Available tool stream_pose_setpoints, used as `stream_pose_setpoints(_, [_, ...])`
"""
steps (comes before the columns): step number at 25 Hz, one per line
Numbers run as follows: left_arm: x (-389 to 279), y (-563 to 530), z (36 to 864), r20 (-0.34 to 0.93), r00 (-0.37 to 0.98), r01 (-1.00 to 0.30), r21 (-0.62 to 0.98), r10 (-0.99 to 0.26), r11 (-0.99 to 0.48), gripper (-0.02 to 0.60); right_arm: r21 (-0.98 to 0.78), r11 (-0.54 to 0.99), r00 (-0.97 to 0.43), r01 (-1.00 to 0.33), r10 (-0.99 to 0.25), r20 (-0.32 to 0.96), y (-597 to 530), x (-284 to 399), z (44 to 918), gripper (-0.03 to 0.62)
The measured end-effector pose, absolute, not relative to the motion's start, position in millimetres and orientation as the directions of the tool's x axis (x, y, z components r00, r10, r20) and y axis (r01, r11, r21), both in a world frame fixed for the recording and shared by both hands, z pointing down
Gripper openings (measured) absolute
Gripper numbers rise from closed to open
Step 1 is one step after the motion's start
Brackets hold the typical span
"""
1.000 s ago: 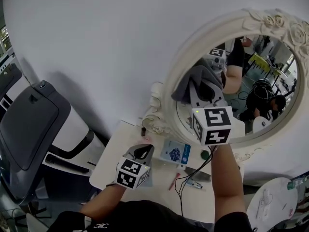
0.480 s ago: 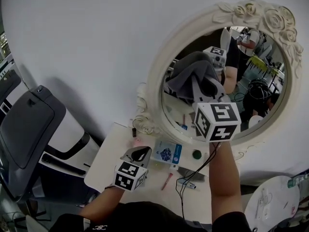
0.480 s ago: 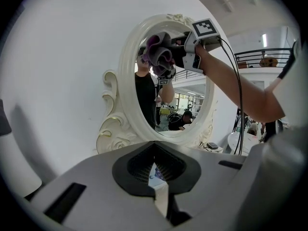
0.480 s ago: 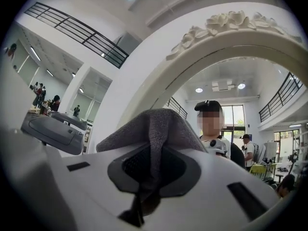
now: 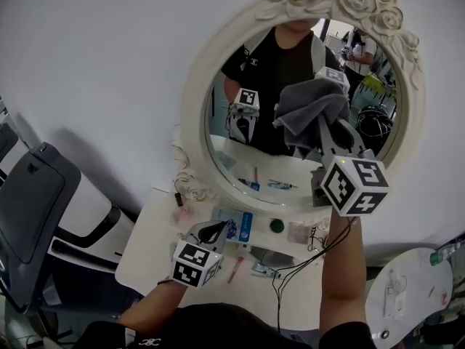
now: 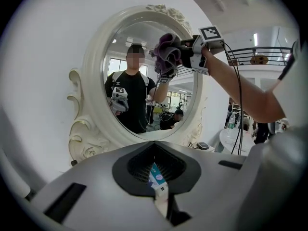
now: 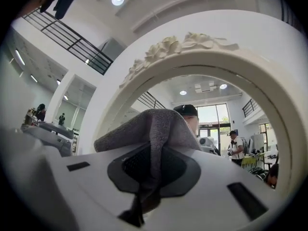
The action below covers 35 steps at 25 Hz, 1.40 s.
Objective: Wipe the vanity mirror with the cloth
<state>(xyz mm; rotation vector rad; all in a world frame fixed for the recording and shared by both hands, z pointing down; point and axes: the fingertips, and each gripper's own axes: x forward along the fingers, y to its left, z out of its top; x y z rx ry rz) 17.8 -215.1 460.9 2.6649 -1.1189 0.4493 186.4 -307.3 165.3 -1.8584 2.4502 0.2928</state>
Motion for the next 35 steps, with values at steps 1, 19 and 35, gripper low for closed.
stream_pose_setpoints(1, [24.2, -213.6, 460.4, 0.359, 0.67, -0.715, 0.077, -0.649, -0.695, 0.006, 0.093, 0.253, -0.265, -0.963, -0.951, -0.159, -303.6, 199.1, 163.6, 0.044])
stream_pose_setpoints(19, [83.5, -198.5, 459.0, 0.365, 0.722, -0.645, 0.048, -0.587, -0.763, 0.006, 0.012, -0.006, 0.004, -1.0, -0.985, -0.172, -261.9, 342.1, 156.0, 0.045])
stream_pose_setpoints(35, [59.5, -203.2, 457.9, 0.345, 0.709, -0.669, 0.054, -0.615, -0.741, 0.006, 0.252, 0.105, -0.141, -0.962, -0.982, -0.129, -280.3, 277.6, 123.7, 0.044])
